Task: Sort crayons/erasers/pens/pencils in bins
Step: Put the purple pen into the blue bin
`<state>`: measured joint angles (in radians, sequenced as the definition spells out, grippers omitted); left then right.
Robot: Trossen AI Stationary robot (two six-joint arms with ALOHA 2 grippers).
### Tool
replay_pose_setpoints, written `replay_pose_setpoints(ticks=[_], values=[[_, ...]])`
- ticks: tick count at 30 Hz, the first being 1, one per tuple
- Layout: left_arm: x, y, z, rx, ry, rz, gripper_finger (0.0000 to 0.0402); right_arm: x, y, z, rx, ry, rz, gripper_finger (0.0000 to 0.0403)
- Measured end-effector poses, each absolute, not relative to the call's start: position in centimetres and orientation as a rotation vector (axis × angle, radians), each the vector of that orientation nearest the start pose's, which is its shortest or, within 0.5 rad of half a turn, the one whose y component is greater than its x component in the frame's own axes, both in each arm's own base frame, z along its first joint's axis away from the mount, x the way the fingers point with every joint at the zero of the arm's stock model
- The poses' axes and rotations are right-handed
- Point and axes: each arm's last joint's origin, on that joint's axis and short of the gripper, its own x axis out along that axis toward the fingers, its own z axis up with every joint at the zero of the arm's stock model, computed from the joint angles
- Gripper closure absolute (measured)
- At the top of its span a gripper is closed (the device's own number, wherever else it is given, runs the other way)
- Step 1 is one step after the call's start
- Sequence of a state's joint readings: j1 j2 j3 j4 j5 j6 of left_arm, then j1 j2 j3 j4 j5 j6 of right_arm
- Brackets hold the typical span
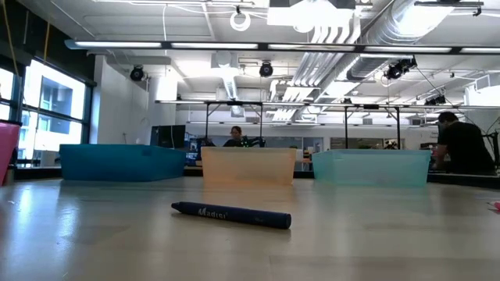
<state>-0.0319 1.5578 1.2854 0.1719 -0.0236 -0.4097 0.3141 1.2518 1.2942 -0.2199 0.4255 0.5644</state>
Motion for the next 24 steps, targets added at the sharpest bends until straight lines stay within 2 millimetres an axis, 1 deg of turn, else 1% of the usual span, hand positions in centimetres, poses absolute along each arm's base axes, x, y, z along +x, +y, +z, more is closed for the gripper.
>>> replay_pose_setpoints(ticks=[3, 5, 9, 12, 15, 18, 24], values=[[36.5, -1.1, 34.9, -0.405, 0.113, -0.005, 0.0367, 26.2, 7.3, 40.7, 0.491, 0.135, -0.155, 0.0363], [36.4, -1.2, 34.7, -0.401, 0.136, -0.001, 0.0365, 26.2, 7.3, 40.6, 0.496, 0.147, -0.162, 0.0353], [36.3, -0.9, 34.0, -0.374, 0.206, 0.017, 0.0376, 26.2, 7.1, 40.2, 0.522, 0.168, -0.213, 0.0313], [35.7, -0.5, 33.9, -0.351, 0.269, 0.040, 0.0381, 26.1, 7.0, 39.9, 0.517, 0.183, -0.256, 0.0281], [34.6, 0.4, 33.9, -0.331, 0.337, 0.094, 0.0379, 26.0, 7.0, 39.8, 0.512, 0.186, -0.267, 0.0256], [33.4, 1.4, 34.1, -0.306, 0.397, 0.164, 0.0377, 26.1, 6.8, 39.8, 0.512, 0.181, -0.282, 0.0240], [30.3, 3.4, 34.8, -0.248, 0.503, 0.332, 0.0380, 26.2, 5.9, 39.7, 0.500, 0.183, -0.344, 0.0234]])
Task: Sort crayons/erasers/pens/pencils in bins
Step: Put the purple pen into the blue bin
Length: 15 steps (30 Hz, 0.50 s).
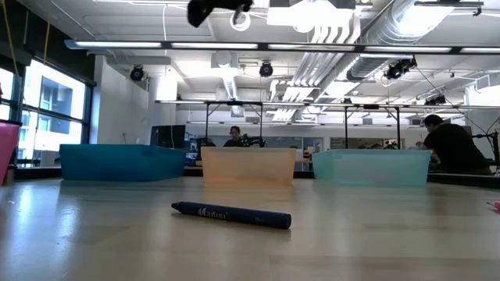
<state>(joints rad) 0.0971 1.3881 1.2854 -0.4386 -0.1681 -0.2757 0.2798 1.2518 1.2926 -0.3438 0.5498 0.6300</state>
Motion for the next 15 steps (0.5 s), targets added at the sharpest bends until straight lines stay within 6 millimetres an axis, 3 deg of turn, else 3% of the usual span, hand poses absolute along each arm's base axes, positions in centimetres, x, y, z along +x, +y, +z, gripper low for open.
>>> replay_pose_setpoints(ticks=[8, 15], values=[[26.6, 6.1, 35.8, -0.264, 0.577, 0.479, 0.0379, 26.3, 4.3, 39.2, 0.482, 0.220, -0.420, 0.0233], [23.4, 8.2, 35.2, -0.292, 0.724, 0.700, 0.0378, 26.3, 2.4, 38.7, 0.470, 0.256, -0.500, 0.0233]])
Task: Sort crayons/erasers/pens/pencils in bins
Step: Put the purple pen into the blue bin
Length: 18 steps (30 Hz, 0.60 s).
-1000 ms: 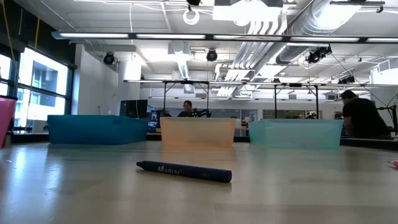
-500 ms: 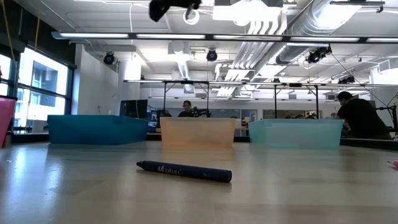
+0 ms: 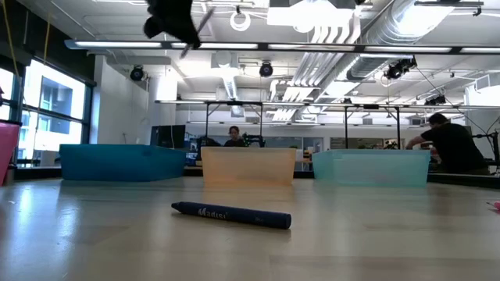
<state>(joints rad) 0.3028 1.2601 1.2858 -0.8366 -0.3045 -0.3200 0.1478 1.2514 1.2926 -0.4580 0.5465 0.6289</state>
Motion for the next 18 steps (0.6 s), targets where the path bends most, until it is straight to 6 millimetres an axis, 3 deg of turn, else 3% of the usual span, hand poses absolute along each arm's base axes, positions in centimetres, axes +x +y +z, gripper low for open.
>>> replay_pose_setpoints(ticks=[9, 18], values=[[21.2, 9.9, 33.5, -0.367, 0.897, 0.872, 0.0378, 26.4, -1.1, 38.1, 0.471, 0.333, -0.519, 0.0233], [19.0, 10.8, 27.6, -0.580, 1.067, 0.925, 0.0381, 25.9, -4.3, 37.7, 0.464, 0.403, -0.521, 0.0233]])
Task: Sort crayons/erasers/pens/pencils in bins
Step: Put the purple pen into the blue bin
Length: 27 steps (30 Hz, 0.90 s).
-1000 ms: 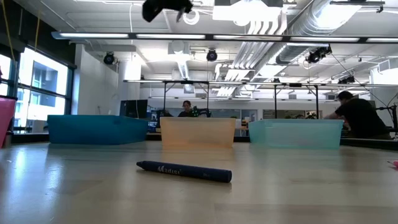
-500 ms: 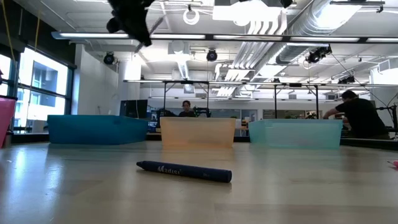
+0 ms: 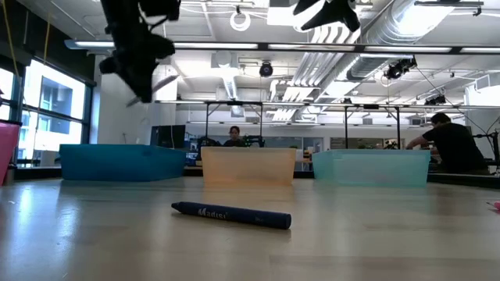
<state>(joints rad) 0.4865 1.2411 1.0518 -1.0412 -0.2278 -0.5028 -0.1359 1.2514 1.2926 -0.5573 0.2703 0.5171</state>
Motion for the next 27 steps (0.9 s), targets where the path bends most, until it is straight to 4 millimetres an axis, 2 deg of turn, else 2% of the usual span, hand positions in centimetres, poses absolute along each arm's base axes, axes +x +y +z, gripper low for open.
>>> replay_pose_setpoints(ticks=[4, 9, 13, 19, 27], values=[[18.0, 11.4, 25.3, -0.658, 1.114, 0.956, 0.0380, 25.7, -5.4, 37.6, 0.483, 0.417, -0.531, 0.0233], [17.0, 12.4, 23.4, -0.701, 1.118, 1.015, 0.0379, 25.3, -6.4, 37.3, 0.474, 0.443, -0.567, 0.0233], [16.2, 13.3, 22.4, -0.752, 1.103, 1.044, 0.0379, 25.1, -6.8, 37.2, 0.463, 0.462, -0.581, 0.0233], [14.9, 13.6, 20.8, -0.851, 1.138, 1.036, 0.0375, 24.9, -7.0, 37.0, 0.448, 0.486, -0.590, 0.0233], [14.2, 13.9, 19.9, -0.887, 1.150, 1.055, 0.0371, 24.9, -7.0, 37.0, 0.423, 0.494, -0.583, 0.0233]])
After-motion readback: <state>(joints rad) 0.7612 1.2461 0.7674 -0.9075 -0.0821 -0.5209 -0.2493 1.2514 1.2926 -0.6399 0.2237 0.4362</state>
